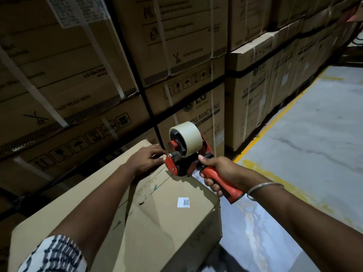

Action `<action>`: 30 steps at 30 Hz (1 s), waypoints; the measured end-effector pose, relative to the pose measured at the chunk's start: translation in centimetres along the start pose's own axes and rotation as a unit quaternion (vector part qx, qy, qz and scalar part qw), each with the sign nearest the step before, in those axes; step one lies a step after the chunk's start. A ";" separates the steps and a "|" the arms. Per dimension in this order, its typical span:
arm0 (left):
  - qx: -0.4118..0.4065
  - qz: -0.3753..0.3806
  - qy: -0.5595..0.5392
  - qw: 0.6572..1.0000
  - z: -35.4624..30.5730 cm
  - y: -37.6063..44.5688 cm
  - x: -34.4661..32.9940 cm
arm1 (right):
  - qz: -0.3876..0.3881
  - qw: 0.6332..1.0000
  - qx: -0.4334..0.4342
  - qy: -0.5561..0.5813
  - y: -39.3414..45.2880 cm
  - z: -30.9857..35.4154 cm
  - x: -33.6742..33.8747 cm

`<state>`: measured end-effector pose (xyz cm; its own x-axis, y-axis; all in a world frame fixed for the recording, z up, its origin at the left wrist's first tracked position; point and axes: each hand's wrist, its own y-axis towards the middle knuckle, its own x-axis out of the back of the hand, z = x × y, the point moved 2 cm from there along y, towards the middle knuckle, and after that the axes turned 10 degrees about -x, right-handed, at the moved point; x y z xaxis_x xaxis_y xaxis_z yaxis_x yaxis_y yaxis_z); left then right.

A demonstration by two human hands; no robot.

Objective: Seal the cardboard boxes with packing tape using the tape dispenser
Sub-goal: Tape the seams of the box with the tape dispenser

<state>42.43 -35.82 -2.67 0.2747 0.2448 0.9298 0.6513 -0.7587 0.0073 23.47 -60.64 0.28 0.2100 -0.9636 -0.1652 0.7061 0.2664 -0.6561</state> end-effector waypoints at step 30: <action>-0.064 0.025 -0.006 0.998 -5.8 -0.2 -2.6 | 0.030 1.000 -0.006 -0.005 -4.7 -4.6 2.7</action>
<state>37.53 -39.78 -2.94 0.3139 0.2106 0.9258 0.5411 -0.8409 0.0078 17.62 -64.63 -0.45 0.2594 -0.9455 -0.1970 0.6838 0.3238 -0.6539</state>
